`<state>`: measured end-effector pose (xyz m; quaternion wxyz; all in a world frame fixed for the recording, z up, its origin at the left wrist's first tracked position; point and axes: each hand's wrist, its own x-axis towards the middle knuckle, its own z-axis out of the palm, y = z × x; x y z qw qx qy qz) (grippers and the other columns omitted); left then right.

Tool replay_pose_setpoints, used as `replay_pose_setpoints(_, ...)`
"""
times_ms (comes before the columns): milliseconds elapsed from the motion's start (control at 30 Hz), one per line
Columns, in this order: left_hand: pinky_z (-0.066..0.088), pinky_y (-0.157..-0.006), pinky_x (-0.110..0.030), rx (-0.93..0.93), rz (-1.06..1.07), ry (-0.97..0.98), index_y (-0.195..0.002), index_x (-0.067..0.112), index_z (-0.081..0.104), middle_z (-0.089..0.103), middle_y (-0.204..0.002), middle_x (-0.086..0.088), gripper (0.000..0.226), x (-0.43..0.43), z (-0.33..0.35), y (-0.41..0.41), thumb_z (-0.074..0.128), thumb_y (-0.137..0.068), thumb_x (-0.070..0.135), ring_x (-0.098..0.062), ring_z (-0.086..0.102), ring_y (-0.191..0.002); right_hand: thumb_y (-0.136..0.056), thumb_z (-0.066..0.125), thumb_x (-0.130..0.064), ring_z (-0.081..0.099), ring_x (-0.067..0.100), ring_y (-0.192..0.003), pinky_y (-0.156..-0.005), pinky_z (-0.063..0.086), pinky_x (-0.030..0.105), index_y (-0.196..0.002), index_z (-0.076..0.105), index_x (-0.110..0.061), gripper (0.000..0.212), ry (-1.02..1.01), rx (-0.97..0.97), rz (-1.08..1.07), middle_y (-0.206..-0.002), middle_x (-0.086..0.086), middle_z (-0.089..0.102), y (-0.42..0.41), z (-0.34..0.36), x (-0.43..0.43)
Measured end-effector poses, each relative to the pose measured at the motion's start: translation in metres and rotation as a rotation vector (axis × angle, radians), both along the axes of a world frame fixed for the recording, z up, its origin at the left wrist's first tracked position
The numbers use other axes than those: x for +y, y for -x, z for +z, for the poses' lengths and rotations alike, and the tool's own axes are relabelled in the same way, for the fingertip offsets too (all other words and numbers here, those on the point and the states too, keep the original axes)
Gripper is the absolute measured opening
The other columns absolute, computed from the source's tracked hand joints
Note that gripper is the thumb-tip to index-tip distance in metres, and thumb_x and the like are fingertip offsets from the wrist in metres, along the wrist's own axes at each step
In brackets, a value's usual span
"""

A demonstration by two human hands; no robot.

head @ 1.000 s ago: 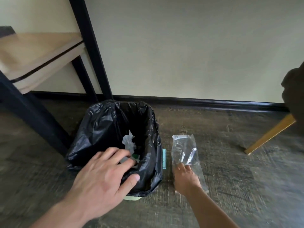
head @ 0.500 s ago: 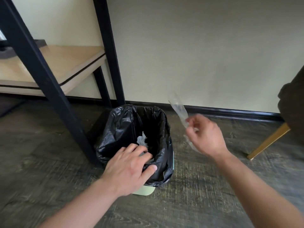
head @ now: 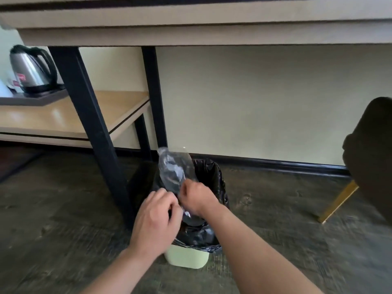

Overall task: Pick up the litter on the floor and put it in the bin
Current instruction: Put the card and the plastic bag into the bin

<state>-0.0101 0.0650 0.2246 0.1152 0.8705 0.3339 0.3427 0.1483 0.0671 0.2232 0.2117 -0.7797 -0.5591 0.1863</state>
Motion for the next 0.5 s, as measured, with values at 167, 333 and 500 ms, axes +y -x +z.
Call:
replay_pose_setpoints(167,0.043,-0.106,-0.041,0.331,-0.025,0.205,-0.134,0.021,0.057,0.057,-0.142,0.003,0.039,0.042,0.001,-0.013,0.049,-0.1,0.004,-0.022,0.055,-0.127,-0.101,0.041,-0.02,0.061,0.041,-0.125,-0.099,0.05,0.042,-0.132,0.06,-0.002,0.041,0.474,-0.145,0.174,-0.139,0.026,0.06,0.002,-0.023,0.01)
replay_pose_setpoints(333,0.021,-0.121,-0.042,0.933,-0.081,0.147,-0.137,0.026,0.058,0.059,-0.146,0.002,0.046,0.057,-0.002,-0.036,0.042,-0.098,0.01,-0.02,0.045,-0.14,-0.103,0.04,-0.008,0.059,0.04,-0.11,-0.097,0.049,0.042,-0.131,0.06,0.003,0.036,0.568,-0.121,0.254,-0.132,0.026,0.062,0.005,-0.01,0.008)
replay_pose_setpoints(500,0.004,-0.126,-0.052,1.3,-0.074,0.21,-0.13,0.018,0.063,0.068,-0.134,-0.005,0.04,0.063,-0.004,-0.062,0.038,-0.099,0.017,-0.024,0.057,-0.132,-0.097,0.048,-0.009,0.061,0.033,-0.089,-0.077,0.052,0.037,-0.118,0.066,-0.003,0.028,0.475,-0.278,0.283,-0.115,0.017,0.069,-0.005,0.005,-0.003)
